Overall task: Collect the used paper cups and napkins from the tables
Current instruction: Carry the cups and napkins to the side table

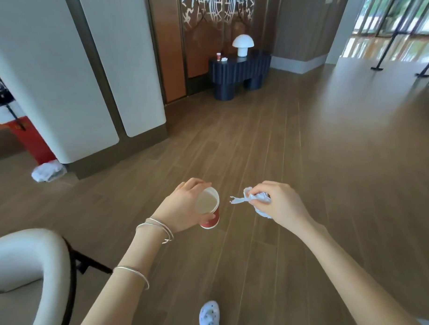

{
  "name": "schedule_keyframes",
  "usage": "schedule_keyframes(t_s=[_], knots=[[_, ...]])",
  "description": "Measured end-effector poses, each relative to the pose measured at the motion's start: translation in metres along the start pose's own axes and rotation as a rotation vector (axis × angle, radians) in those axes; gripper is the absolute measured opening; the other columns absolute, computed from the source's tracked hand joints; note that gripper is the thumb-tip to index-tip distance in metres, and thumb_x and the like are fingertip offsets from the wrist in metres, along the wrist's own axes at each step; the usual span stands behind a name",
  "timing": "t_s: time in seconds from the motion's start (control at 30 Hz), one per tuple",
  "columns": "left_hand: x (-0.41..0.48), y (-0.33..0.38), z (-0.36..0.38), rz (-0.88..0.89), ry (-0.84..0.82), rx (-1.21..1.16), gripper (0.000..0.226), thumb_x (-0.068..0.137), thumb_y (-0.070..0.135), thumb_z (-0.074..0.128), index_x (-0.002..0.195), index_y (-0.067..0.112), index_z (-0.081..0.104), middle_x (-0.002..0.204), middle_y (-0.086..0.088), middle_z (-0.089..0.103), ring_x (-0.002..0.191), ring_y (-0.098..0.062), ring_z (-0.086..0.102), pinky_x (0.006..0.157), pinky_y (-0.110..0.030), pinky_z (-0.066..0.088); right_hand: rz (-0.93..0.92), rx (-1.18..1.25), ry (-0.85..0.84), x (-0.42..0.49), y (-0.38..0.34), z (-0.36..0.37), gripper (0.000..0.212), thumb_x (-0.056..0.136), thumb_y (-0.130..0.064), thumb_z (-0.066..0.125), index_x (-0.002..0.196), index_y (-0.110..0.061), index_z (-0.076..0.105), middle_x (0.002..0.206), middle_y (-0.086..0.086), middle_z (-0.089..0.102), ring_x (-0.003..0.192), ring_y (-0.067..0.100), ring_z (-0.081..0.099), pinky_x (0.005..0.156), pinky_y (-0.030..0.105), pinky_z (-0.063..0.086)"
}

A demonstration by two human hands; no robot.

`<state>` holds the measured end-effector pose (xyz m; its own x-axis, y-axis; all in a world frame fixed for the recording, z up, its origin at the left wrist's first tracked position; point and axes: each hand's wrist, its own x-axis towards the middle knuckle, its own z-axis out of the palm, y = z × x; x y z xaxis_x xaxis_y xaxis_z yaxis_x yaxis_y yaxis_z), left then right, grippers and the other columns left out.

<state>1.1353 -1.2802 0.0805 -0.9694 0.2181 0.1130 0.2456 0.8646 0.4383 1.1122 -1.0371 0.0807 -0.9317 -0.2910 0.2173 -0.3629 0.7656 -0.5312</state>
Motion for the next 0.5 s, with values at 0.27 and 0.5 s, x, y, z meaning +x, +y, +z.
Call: schedule_keyframes(t_s=[0.27,0.5], knots=[[0.18,-0.06,-0.023,0.045,-0.004,0.029,0.071,0.074,0.044,0.069,0.136,0.029,0.038,0.133,0.011,0.038,0.118,-0.013,0.038,0.093,-0.036,0.044,0.028,-0.029,0.058,0.183,0.037,-0.009,0.006,0.082,-0.022,0.065,0.08,-0.027,0.068,0.068,-0.02,0.053,0.063,-0.001,0.05,0.053,0.022,0.032],[0.303,-0.102,-0.047,0.094,0.033,0.056,0.07,0.074,0.044,0.068,0.135,0.027,0.038,0.134,0.01,0.039,0.117,-0.013,0.037,0.089,-0.036,0.045,0.043,0.014,0.095,0.308,0.063,-0.003,0.008,0.081,-0.021,0.066,0.081,-0.028,0.069,0.076,-0.014,0.06,0.07,0.007,0.055,0.061,0.03,0.043]])
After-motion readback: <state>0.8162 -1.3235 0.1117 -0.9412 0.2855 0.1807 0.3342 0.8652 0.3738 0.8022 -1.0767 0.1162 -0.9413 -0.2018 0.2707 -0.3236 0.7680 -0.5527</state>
